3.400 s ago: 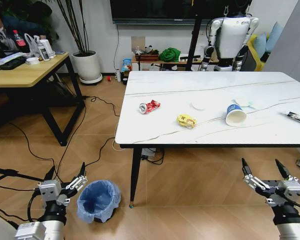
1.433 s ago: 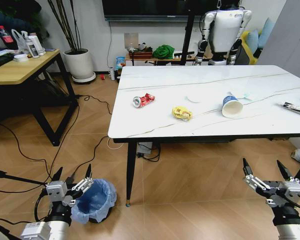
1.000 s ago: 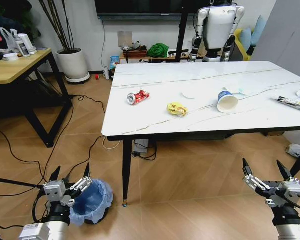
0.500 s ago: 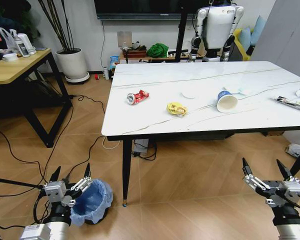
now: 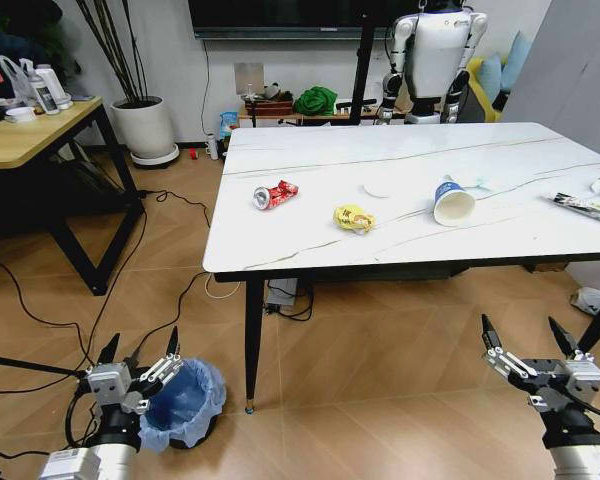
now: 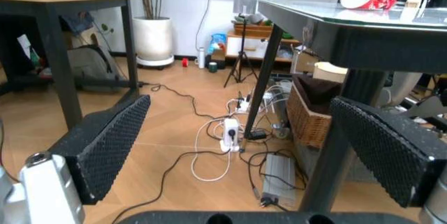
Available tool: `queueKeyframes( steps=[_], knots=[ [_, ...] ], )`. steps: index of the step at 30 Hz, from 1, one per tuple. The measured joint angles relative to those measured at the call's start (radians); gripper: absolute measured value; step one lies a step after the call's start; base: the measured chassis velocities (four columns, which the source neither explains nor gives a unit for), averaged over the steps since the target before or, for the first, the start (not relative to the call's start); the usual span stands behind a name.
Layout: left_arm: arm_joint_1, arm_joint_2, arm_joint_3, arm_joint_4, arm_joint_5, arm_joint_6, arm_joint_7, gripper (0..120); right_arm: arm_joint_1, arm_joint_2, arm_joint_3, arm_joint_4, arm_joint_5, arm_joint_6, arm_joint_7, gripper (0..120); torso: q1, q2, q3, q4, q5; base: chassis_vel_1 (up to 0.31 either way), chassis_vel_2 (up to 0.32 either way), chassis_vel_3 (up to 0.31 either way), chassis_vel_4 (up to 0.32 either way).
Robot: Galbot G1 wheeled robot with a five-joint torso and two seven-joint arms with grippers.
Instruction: Pick up the trash bin and place the trash from the table into it.
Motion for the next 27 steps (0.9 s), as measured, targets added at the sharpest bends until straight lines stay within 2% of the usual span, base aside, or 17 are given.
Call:
queueKeyframes(
  steps=[16,27],
  knots=[
    [0.001,0.026,0.017,0.018,-0.015,0.008,0.001,100,0.031,0.068,-0.011,-0.006,-0.037,-0.002,-0.005,100,-0.014,-0.032,-0.018,0.0000,-0.0001,0.000,0.000,0.000,0.000],
    [0.012,0.024,0.013,0.024,-0.017,0.008,-0.001,100,0.034,0.078,-0.019,-0.019,-0.054,0.000,-0.011,100,-0.025,-0.057,-0.031,0.0000,0.0000,0.000,0.000,0.000,0.000]
  ],
)
